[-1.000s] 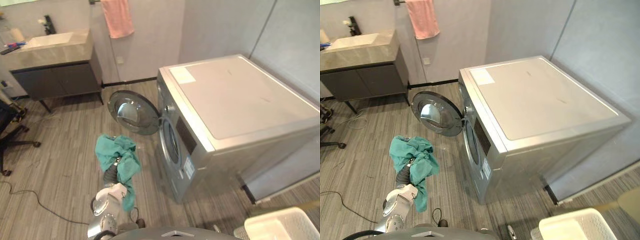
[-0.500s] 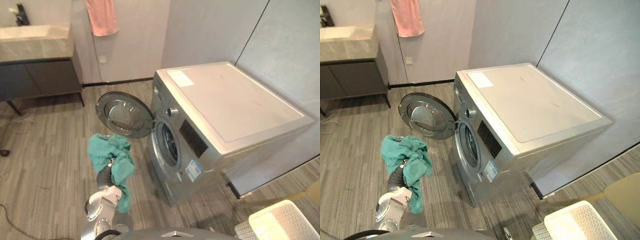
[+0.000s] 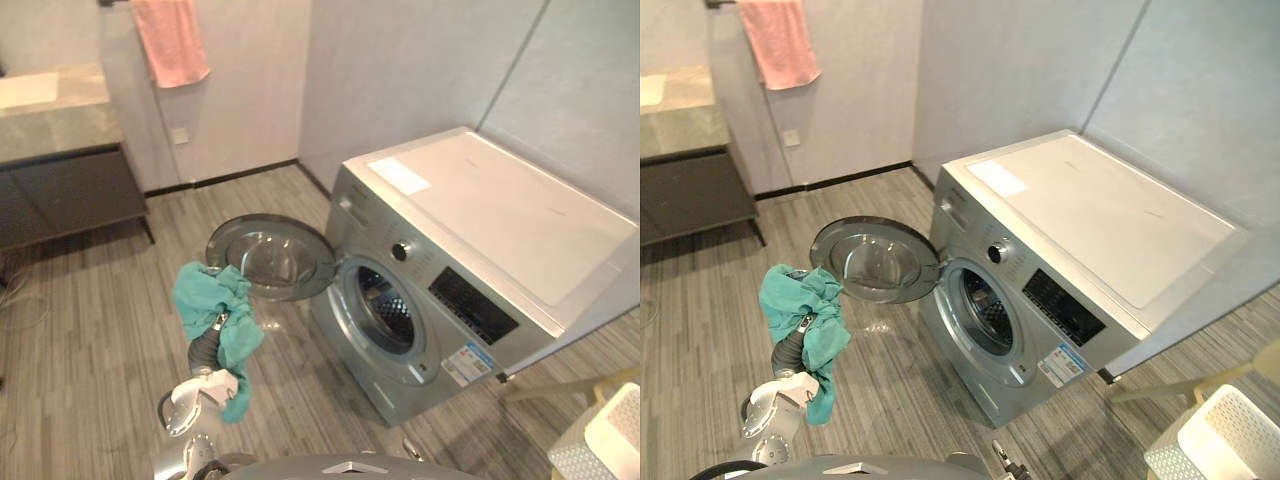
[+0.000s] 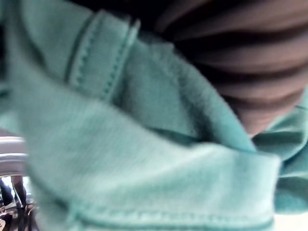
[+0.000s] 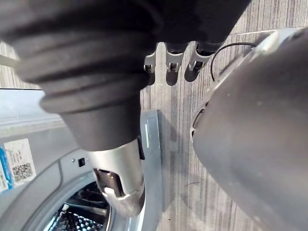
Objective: Pick up the laundry basket with both hands and put the clothes into the washing machine.
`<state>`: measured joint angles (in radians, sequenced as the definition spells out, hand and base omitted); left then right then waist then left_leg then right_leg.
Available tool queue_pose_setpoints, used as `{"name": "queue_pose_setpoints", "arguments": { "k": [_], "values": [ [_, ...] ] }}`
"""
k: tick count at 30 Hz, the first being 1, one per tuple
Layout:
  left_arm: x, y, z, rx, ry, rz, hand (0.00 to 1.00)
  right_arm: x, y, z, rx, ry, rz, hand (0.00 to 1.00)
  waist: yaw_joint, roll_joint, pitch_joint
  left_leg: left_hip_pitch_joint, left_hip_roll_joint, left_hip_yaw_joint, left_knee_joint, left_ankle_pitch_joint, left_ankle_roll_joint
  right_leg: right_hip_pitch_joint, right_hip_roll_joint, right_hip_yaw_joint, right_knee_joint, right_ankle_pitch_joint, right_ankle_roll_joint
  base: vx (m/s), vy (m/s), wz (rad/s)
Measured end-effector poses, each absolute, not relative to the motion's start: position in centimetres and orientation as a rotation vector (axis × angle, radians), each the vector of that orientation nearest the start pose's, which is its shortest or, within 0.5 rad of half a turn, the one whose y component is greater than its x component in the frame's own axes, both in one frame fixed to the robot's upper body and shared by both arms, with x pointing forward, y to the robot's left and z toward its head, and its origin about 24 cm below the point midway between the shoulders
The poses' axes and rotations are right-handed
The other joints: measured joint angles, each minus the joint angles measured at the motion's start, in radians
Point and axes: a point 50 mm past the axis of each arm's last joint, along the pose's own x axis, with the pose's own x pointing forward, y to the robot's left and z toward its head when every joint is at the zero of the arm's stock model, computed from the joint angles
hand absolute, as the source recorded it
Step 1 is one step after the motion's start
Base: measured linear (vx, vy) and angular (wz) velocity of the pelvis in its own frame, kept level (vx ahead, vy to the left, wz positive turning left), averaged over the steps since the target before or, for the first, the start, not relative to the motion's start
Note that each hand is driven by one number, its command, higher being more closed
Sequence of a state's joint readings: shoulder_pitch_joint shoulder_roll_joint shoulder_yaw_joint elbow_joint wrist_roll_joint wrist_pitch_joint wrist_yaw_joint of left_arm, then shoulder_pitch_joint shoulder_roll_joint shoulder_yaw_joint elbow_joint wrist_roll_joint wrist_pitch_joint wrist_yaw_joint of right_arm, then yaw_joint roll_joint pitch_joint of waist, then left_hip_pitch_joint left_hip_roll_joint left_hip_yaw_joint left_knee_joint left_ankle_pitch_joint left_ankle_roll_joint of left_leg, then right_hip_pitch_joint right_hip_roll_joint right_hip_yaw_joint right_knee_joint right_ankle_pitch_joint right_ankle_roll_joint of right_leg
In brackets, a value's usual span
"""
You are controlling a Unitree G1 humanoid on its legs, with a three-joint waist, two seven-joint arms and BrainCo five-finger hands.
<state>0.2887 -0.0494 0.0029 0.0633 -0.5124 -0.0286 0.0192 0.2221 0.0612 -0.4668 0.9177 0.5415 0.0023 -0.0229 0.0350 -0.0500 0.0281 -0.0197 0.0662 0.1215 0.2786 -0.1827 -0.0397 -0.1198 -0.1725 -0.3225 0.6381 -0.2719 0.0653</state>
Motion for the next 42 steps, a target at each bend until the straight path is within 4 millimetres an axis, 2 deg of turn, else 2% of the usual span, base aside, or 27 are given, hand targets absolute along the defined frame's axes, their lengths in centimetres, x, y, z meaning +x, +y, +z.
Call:
{"name": "queue_pose_setpoints", "arguments": {
  "k": [1,2,6,8,10,11,12,14,15,17,18,21,22,23,24,25,26,27,30,32,34,35,36,38,40,41,42],
  "values": [
    [18.2,15.7,-3.2,-0.566,0.286,0.205,1.0,4.7,-19.9,-16.4,0.715,0.979,-0.81,0.0,0.001,0.002,-0.001,0.005,0.004,0.019,-0.002,-0.006,-0.005,0.017,-0.002,-0.067,-0.061,0.0,-0.025,0.06,-0.137,-1.28],
    [18.2,15.4,-3.6,-0.583,0.304,0.213,1.0,4.7,-20.0,-16.4,0.679,0.992,-0.789,0.0,0.007,0.015,-0.016,0.005,0.027,0.076,-0.005,-0.019,-0.019,0.066,0.028,-0.165,-0.215,-0.025,-0.071,0.08,-0.147,-1.03],
    [18.3,14.9,-4.5,-0.585,0.353,0.2,1.0,4.3,-21.1,-16.2,0.653,0.992,-0.811,0.0,-0.02,0.053,-0.015,0.088,0.056,0.116,-0.084,0.014,-0.038,0.113,0.095,-0.131,-0.304,0.011,-0.096,0.11,-0.12,-0.46],
    [18.3,15.1,-4.5,-0.584,0.35,0.21,1.0,3.7,-21.1,-16.3,0.655,1.01,-0.825,0.0,-0.009,0.056,-0.027,0.113,0.067,0.148,-0.076,0.015,-0.039,0.122,0.112,-0.095,-0.316,0.012,-0.097,0.08,-0.082,-0.52],
    [18.2,15.3,-4.5,-0.585,0.349,0.218,1.0,3.9,-21.0,-16.3,0.659,1.01,-0.82,0.0,-0.01,0.047,-0.018,0.066,0.082,0.157,0.074,0.011,-0.033,0.141,0.114,-0.064,-0.34,0.016,-0.096,0.03,-0.091,-0.51],
    [18.2,15.3,-4.5,-0.585,0.349,0.218,1.0,3.7,-21.1,-16.4,0.656,1.015,-0.823,0.0,-0.005,0.049,-0.011,0.002,0.109,0.149,0.25,0.014,-0.027,0.162,0.127,-0.034,-0.362,0.024,-0.095,0.02,-0.032,-0.6],
    [18.1,15.4,-4.6,-0.585,0.351,0.221,1.0,3.6,-21.5,-16.3,0.646,1.015,-0.829,0.0,0.006,0.065,-0.003,-0.068,0.143,0.119,0.438,0.041,-0.008,0.184,0.146,-0.001,-0.374,0.024,-0.097,0.02,0.03,-0.73],
    [17.7,15.5,-4.7,-0.585,0.36,0.229,1.0,3.3,-21.9,-16.3,0.63,1.026,-0.827,0.0,0.017,0.075,0.001,-0.142,0.157,0.057,0.598,0.031,-0.002,0.199,0.153,0.054,-0.375,0.017,-0.093,0.04,0.103,-0.94],
    [17.4,15.9,-4.7,-0.586,0.356,0.247,1.0,3.3,-21.9,-16.3,0.616,1.04,-0.811,0.0,0.021,0.071,-0.001,-0.192,0.159,0.012,0.614,0.002,-0.004,0.198,0.153,0.11,-0.379,0.015,-0.081,0.05,0.109,-1.08],
    [17.1,16.2,-4.7,-0.592,0.351,0.262,1.0,3.0,-21.9,-16.4,0.615,1.054,-0.816,0.0,0.028,0.068,0.0,-0.212,0.171,-0.036,0.527,-0.016,-0.005,0.188,0.151,0.165,-0.382,0.018,-0.069,0.1,0.164,-1.05],
    [17.0,16.5,-4.6,-0.592,0.346,0.277,1.0,2.8,-21.8,-16.5,0.616,1.062,-0.816,0.0,0.027,0.06,0.003,-0.21,0.18,-0.079,0.417,-0.018,-0.006,0.187,0.141,0.199,-0.382,0.014,-0.056,0.22,0.352,-1.0],
    [17.1,16.5,-4.3,-0.601,0.33,0.272,1.0,0.4,-21.5,-16.7,0.611,1.123,-0.852,0.0,0.021,0.044,0.001,-0.177,0.2,-0.159,0.13,0.011,-0.011,0.189,0.106,0.24,-0.373,-0.006,-0.005,0.24,0.37,-0.52],
    [17.1,16.2,-4.3,-0.603,0.336,0.26,1.0,-0.7,-21.6,-16.6,0.597,1.15,-0.868,0.0,0.02,0.054,-0.005,-0.163,0.199,-0.188,0.041,0.057,-0.043,0.19,0.087,0.261,-0.369,-0.017,0.036,0.28,0.483,-0.38],
    [17.1,16.0,-4.3,-0.603,0.339,0.256,1.0,-1.0,-21.7,-16.6,0.593,1.155,-0.872,0.0,0.02,0.065,-0.011,-0.159,0.198,-0.19,0.026,0.074,-0.054,0.19,0.082,0.269,-0.369,-0.023,0.055,0.35,0.627,-0.54],
    [16.9,16.7,-4.5,-0.596,0.343,0.282,1.0,-0.9,-21.3,-16.8,0.583,1.179,-0.855,0.0,0.019,0.042,-0.019,-0.15,0.168,-0.153,0.05,0.067,-0.155,0.191,0.037,0.303,-0.367,-0.026,0.099,0.25,0.432,-0.52],
    [16.7,17.2,-4.5,-0.594,0.34,0.303,1.0,-1.0,-20.6,-17.0,0.588,1.196,-0.843,0.0,0.019,0.016,-0.028,-0.147,0.142,-0.13,0.054,0.056,-0.144,0.19,0.006,0.313,-0.378,-0.011,0.11,0.32,0.479,-0.62],
    [17.0,17.5,-4.3,-0.59,0.329,0.319,1.0,-0.9,-19.8,-17.1,0.592,1.211,-0.821,0.0,0.018,-0.028,-0.04,-0.15,0.107,-0.094,0.081,0.027,-0.117,0.198,-0.039,0.312,-0.409,0.033,0.124,0.28,0.427,-0.52],
    [17.3,17.3,-4.2,-0.591,0.324,0.313,1.0,-0.5,-19.6,-17.1,0.598,1.203,-0.815,0.0,0.018,-0.033,-0.041,-0.157,0.094,-0.076,0.119,-0.004,-0.097,0.208,-0.057,0.319,-0.443,0.089,0.133,0.26,0.421,-0.49],
    [17.9,17.0,-3.9,-0.588,0.312,0.288,1.0,1.1,-19.7,-17.1,0.608,1.163,-0.796,0.0,0.017,-0.024,-0.045,-0.125,0.063,-0.003,0.118,-0.029,-0.057,0.181,-0.098,0.37,-0.439,0.193,0.135,0.16,0.372,-0.54],
    [18.5,16.6,-3.5,-0.588,0.297,0.267,1.0,2.0,-20.1,-16.9,0.6,1.127,-0.788,0.0,0.016,-0.008,-0.042,-0.089,0.044,0.035,0.085,-0.042,-0.035,0.109,-0.112,0.411,-0.324,0.228,0.122,0.07,0.289,-0.49],
    [18.6,16.4,-3.5,-0.586,0.301,0.27,1.0,2.6,-20.5,-16.7,0.593,1.092,-0.785,0.0,0.015,0.004,-0.034,-0.036,0.033,0.072,0.06,-0.045,-0.024,0.012,-0.113,0.439,-0.142,0.263,0.072,0.04,0.229,-0.5],
    [18.5,16.3,-3.6,-0.58,0.308,0.27,1.0,2.9,-20.8,-16.5,0.585,1.073,-0.779,0.0,0.009,0.012,-0.029,0.0,0.032,0.098,0.043,-0.049,-0.015,-0.048,-0.108,0.454,-0.026,0.299,0.02,0.01,0.103,-0.41],
    [18.5,16.3,-3.7,-0.58,0.311,0.273,1.0,3.3,-20.8,-16.5,0.576,1.063,-0.763,0.0,0.002,0.013,-0.027,0.013,0.033,0.111,0.035,-0.052,-0.011,-0.086,-0.104,0.457,0.055,0.311,0.006,-0.01,0.074,-0.43],
    [18.4,16.3,-3.9,-0.576,0.32,0.28,1.0,3.6,-20.7,-16.4,0.558,1.057,-0.737,0.0,-0.007,0.012,-0.025,0.053,0.037,0.132,0.011,-0.055,-0.012,-0.129,-0.09,0.418,0.143,0.307,0.007,0.02,-0.003,-0.29],
    [18.1,16.0,-4.4,-0.576,0.347,0.276,1.0,3.2,-21.1,-16.4,0.543,1.065,-0.741,0.0,-0.018,0.026,-0.023,0.08,0.064,0.132,-0.01,-0.063,-0.025,-0.118,-0.111,0.303,0.143,0.276,0.019,0.07,-0.109,-0.27],
    [18.2,16.0,-4.5,-0.576,0.348,0.276,1.0,3.0,-21.1,-16.4,0.542,1.068,-0.747,0.0,-0.018,0.026,-0.022,0.086,0.092,0.138,-0.024,-0.056,-0.044,-0.117,-0.117,0.212,0.114,0.184,0.031,0.11,-0.205,-0.34],
    [18.3,15.8,-4.5,-0.577,0.349,0.27,1.0,3.1,-21.1,-16.4,0.542,1.068,-0.748,0.0,-0.017,0.026,-0.02,0.08,0.114,0.14,-0.037,-0.046,-0.064,-0.114,-0.108,0.137,0.05,0.123,0.034,0.15,-0.302,-0.33]
  ]
}}
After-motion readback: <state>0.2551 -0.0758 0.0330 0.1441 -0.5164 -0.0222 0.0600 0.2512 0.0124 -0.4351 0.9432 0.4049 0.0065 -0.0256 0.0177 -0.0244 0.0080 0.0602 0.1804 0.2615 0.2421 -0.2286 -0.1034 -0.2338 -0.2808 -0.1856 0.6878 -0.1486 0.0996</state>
